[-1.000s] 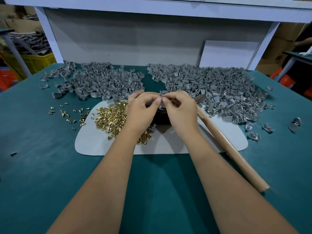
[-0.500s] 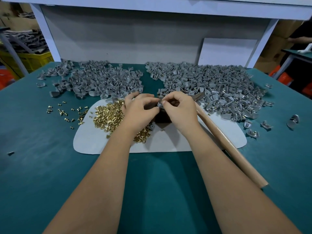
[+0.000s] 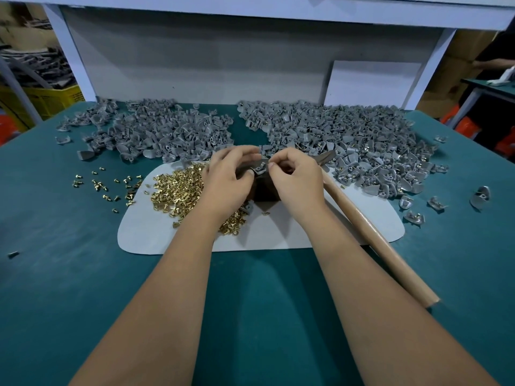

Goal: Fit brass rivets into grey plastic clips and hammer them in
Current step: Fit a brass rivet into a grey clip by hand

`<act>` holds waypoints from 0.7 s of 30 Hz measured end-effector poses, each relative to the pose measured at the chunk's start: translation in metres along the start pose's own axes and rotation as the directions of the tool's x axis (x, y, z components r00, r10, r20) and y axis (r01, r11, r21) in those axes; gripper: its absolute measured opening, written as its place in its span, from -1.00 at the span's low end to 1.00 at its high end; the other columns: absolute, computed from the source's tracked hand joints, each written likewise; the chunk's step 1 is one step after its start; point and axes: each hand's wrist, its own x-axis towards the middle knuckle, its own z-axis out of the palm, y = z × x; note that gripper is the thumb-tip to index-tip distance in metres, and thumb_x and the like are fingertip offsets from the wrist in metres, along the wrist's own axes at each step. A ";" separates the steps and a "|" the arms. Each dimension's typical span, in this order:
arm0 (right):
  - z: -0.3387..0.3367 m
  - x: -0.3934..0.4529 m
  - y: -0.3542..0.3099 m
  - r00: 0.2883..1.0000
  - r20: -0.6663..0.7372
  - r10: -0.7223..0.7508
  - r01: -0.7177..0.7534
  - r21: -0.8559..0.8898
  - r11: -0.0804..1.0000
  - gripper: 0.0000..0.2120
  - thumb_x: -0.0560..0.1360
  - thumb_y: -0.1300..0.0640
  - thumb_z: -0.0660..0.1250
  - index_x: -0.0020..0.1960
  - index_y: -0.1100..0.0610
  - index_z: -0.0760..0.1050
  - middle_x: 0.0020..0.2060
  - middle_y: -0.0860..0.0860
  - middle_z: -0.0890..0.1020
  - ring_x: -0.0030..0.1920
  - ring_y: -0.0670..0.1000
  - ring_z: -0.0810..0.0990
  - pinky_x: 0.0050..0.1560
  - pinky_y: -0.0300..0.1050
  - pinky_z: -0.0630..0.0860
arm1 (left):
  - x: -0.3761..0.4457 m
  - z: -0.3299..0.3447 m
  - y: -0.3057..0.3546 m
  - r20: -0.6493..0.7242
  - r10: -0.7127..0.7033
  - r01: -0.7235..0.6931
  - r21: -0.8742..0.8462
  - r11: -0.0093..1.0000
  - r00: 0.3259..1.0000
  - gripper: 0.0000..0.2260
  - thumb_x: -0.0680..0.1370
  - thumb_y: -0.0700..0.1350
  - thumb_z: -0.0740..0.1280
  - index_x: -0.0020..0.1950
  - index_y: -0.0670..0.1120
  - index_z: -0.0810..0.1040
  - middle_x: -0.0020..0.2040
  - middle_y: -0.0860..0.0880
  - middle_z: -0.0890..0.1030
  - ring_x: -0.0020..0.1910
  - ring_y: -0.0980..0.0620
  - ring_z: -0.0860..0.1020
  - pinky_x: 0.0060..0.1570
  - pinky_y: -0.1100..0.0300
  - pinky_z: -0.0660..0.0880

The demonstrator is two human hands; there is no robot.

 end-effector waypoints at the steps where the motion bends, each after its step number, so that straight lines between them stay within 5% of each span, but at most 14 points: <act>1: 0.000 0.000 0.000 1.000 0.011 -0.004 0.004 -0.008 1.000 -0.91 0.44 0.20 0.34 -0.16 0.03 0.58 -0.25 -0.12 0.63 -0.14 -0.11 0.59 -0.03 -0.01 0.56 | 0.000 0.000 0.001 0.014 0.011 -0.011 0.012 1.000 1.000 -0.59 0.54 -0.27 0.26 0.19 0.23 0.44 0.07 0.31 0.57 0.40 0.07 0.37 0.44 -0.10 0.20; 10: 0.000 0.000 0.000 1.000 0.030 0.002 -0.002 0.007 1.000 -0.87 0.43 0.20 0.34 -0.20 -0.02 0.56 -0.27 -0.15 0.62 -0.15 -0.15 0.59 -0.02 -0.03 0.56 | -0.001 0.002 0.001 -0.094 -0.006 0.014 0.076 0.997 0.996 -0.72 0.49 -0.07 0.40 0.17 0.17 0.56 -0.08 0.26 0.58 0.28 0.04 0.29 0.37 -0.10 0.25; 14: 0.001 0.001 0.001 0.998 0.062 -0.011 0.012 -0.020 1.000 -0.90 0.43 0.19 0.35 -0.19 0.01 0.58 -0.25 -0.13 0.62 -0.09 -0.05 0.58 0.01 0.04 0.53 | 0.002 0.005 0.000 -0.089 -0.042 0.048 0.069 0.996 0.995 -0.72 0.55 -0.18 0.29 0.22 0.04 0.61 -0.05 0.34 0.42 0.35 0.01 0.25 0.42 -0.03 0.19; 18: 0.002 0.002 0.002 0.996 0.085 -0.004 0.009 -0.054 0.998 -0.91 0.43 0.17 0.35 -0.17 0.00 0.59 -0.20 -0.11 0.64 0.01 0.03 0.55 0.08 0.10 0.49 | 0.004 0.007 -0.001 -0.073 -0.053 0.058 0.071 0.996 0.996 -0.72 0.57 -0.23 0.24 0.17 0.03 0.64 0.07 0.15 0.54 0.31 -0.02 0.27 0.41 -0.04 0.15; 21: 0.001 0.002 0.002 0.996 0.085 -0.001 0.005 -0.048 0.999 -0.92 0.44 0.17 0.35 -0.16 0.01 0.59 -0.19 -0.10 0.64 0.01 0.03 0.55 0.09 0.10 0.49 | 0.004 0.007 -0.002 -0.079 -0.072 0.074 0.022 0.997 0.994 -0.77 0.57 -0.20 0.27 0.12 0.03 0.65 0.01 0.19 0.53 0.29 -0.01 0.28 0.40 -0.06 0.17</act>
